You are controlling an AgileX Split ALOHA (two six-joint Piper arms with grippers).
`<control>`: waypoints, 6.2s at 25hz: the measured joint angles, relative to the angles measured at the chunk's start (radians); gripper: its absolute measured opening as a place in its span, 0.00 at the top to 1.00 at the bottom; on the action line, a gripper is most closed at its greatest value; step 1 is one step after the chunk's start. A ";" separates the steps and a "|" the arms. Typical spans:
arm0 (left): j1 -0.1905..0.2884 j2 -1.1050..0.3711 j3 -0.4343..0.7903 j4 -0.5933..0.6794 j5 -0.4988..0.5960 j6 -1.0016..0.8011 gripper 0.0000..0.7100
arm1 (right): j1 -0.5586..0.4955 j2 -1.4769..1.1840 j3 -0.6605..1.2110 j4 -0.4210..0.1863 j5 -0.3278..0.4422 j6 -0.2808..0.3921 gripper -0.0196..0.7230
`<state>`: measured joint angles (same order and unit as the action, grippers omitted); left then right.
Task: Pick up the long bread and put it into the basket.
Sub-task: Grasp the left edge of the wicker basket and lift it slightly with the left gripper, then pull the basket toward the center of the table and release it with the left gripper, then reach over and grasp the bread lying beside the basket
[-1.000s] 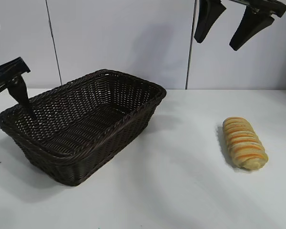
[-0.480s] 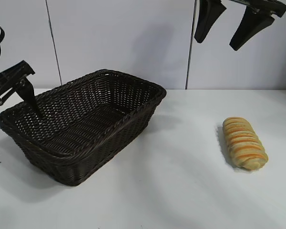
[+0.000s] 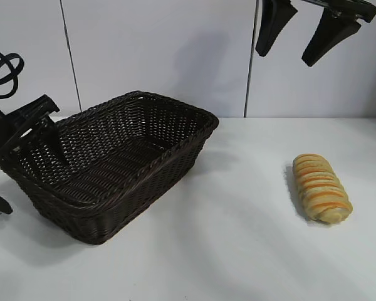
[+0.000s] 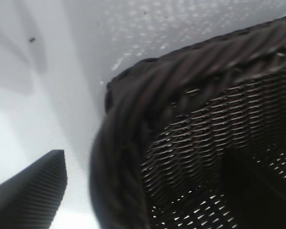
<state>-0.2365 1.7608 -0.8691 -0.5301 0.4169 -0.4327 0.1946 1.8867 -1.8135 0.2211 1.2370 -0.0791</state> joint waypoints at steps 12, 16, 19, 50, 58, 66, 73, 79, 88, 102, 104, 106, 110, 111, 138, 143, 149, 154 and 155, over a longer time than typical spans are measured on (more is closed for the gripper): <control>-0.001 -0.001 0.001 -0.035 0.011 0.000 0.85 | 0.000 0.000 0.000 0.000 -0.001 0.000 0.22; 0.000 -0.025 -0.009 -0.053 0.049 0.001 0.85 | 0.000 0.000 0.000 0.000 -0.001 0.000 0.22; 0.001 -0.037 -0.076 -0.050 0.111 0.023 0.85 | 0.000 0.000 0.000 0.000 -0.001 0.000 0.22; 0.034 0.360 -0.760 0.172 0.670 0.535 0.85 | 0.000 0.000 0.000 0.002 0.001 0.000 0.22; 0.056 0.405 -0.764 0.163 0.669 0.535 0.86 | 0.000 0.000 0.000 0.003 0.001 0.000 0.22; 0.057 0.411 -0.766 0.155 0.658 0.537 0.61 | 0.000 0.000 0.000 0.003 0.001 0.000 0.22; 0.057 0.411 -0.767 0.149 0.664 0.537 0.15 | 0.000 0.000 0.000 0.003 0.001 0.001 0.22; 0.057 0.355 -0.767 0.201 0.687 0.537 0.12 | 0.000 0.000 0.000 0.003 -0.001 0.002 0.22; 0.057 0.189 -0.767 0.209 0.755 0.537 0.12 | 0.000 0.000 0.000 0.003 -0.001 0.003 0.22; 0.044 0.009 -0.655 0.015 0.761 0.536 0.12 | 0.000 0.000 0.000 0.003 -0.001 0.003 0.22; 0.036 0.009 -0.628 -0.015 0.736 0.536 0.12 | 0.000 0.000 0.000 0.003 -0.001 0.003 0.22; 0.016 0.009 -0.607 -0.042 0.696 0.536 0.12 | 0.000 0.000 0.000 0.003 -0.001 0.003 0.22; -0.023 0.009 -0.557 -0.073 0.619 0.536 0.12 | 0.000 0.000 0.000 0.003 0.001 0.003 0.22; -0.026 0.009 -0.549 -0.085 0.607 0.536 0.12 | 0.000 0.000 0.000 0.003 0.001 0.003 0.22; -0.027 0.009 -0.545 -0.100 0.544 0.536 0.12 | 0.000 0.000 0.005 -0.288 0.001 0.101 0.22; -0.027 0.009 -0.545 -0.100 0.540 0.536 0.12 | 0.000 0.000 0.016 -0.318 0.000 0.137 0.22; -0.027 0.009 -0.545 -0.101 0.536 0.536 0.12 | 0.000 0.000 0.122 -0.312 -0.003 0.171 0.22; -0.027 0.009 -0.545 -0.101 0.529 0.536 0.12 | 0.000 0.000 0.235 -0.323 -0.005 0.184 0.22; -0.027 0.009 -0.545 -0.101 0.529 0.536 0.12 | 0.000 0.000 0.251 -0.323 -0.014 0.189 0.22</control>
<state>-0.2633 1.7701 -1.4138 -0.6306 0.9458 0.1029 0.1946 1.8867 -1.5624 -0.1015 1.2231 0.1097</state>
